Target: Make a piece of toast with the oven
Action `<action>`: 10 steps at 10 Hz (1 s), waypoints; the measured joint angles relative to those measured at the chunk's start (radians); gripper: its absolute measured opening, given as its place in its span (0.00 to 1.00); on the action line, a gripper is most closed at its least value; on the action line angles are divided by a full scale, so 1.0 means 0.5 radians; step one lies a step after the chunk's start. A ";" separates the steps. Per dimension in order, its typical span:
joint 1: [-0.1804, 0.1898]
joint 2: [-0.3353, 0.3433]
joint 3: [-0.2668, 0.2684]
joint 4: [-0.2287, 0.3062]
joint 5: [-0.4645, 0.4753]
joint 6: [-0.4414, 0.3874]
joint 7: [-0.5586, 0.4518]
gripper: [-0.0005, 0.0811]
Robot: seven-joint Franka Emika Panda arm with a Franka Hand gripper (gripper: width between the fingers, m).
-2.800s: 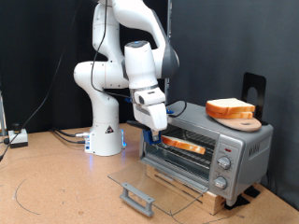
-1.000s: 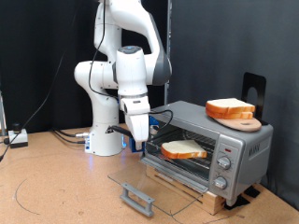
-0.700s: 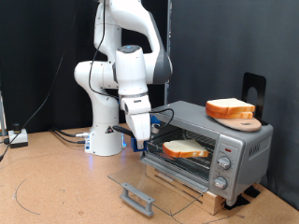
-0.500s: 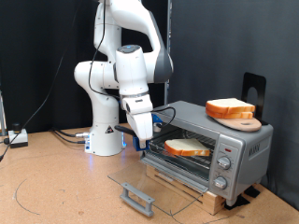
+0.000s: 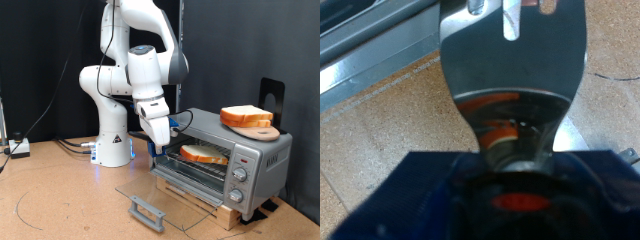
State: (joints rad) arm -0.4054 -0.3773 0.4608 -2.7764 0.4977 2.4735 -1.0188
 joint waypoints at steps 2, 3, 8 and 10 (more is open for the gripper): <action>0.005 -0.007 0.012 -0.011 0.002 0.000 0.037 0.49; 0.004 -0.007 0.015 -0.013 0.000 0.000 0.057 0.49; -0.177 0.065 0.014 0.014 -0.173 0.038 0.152 0.49; -0.214 0.102 -0.021 0.056 -0.166 0.003 0.147 0.49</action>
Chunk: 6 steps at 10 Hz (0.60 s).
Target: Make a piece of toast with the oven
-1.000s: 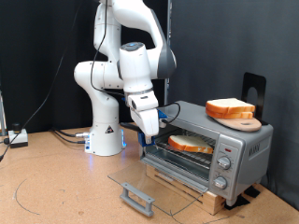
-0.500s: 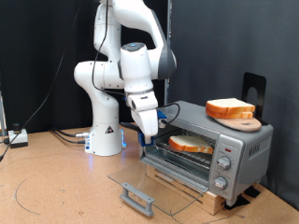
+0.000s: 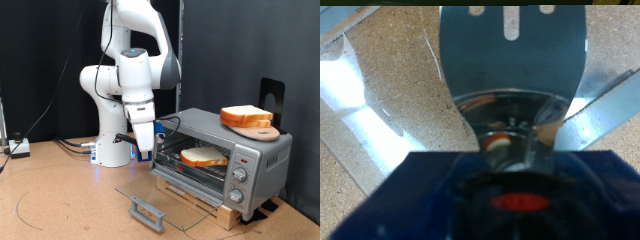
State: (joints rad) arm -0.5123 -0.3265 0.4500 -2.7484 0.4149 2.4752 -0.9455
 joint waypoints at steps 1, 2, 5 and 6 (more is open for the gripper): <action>0.003 0.011 -0.038 0.025 0.081 -0.014 -0.044 0.49; 0.007 0.015 -0.074 0.043 0.155 -0.039 -0.102 0.49; 0.020 -0.026 -0.142 0.064 0.283 -0.190 -0.241 0.49; 0.028 -0.077 -0.227 0.095 0.392 -0.343 -0.364 0.49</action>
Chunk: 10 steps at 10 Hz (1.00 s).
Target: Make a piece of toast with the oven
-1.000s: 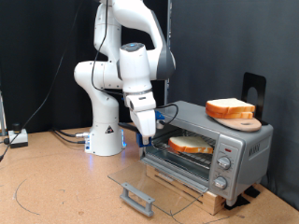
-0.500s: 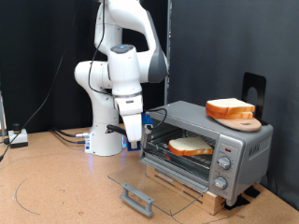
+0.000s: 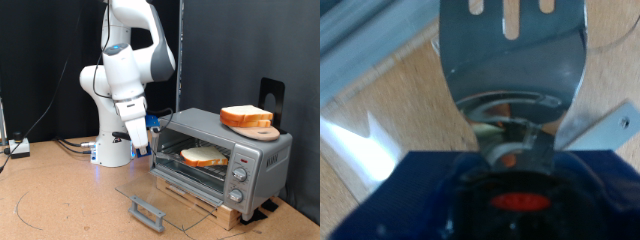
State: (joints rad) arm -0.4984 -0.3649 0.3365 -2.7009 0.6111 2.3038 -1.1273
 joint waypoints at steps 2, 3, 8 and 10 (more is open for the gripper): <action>0.005 -0.111 -0.158 0.049 0.219 -0.266 -0.202 0.49; 0.004 -0.168 -0.215 0.067 0.261 -0.370 -0.247 0.49; -0.005 -0.387 -0.271 0.096 0.230 -0.561 -0.198 0.49; 0.009 -0.392 -0.280 0.099 0.324 -0.800 -0.112 0.49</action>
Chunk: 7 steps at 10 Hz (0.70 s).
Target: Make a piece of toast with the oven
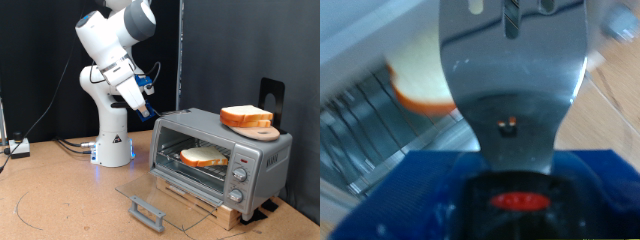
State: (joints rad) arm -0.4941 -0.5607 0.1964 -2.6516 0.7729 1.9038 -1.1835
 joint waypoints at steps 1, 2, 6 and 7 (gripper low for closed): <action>0.021 -0.021 0.002 0.000 0.050 -0.128 0.038 0.49; 0.053 -0.052 0.014 -0.007 0.079 -0.213 0.074 0.49; 0.183 -0.242 0.158 -0.108 0.145 -0.293 0.184 0.49; 0.223 -0.298 0.191 -0.144 0.186 -0.300 0.197 0.49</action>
State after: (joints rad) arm -0.3827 -0.7097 0.2921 -2.7238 0.8659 1.7537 -1.0848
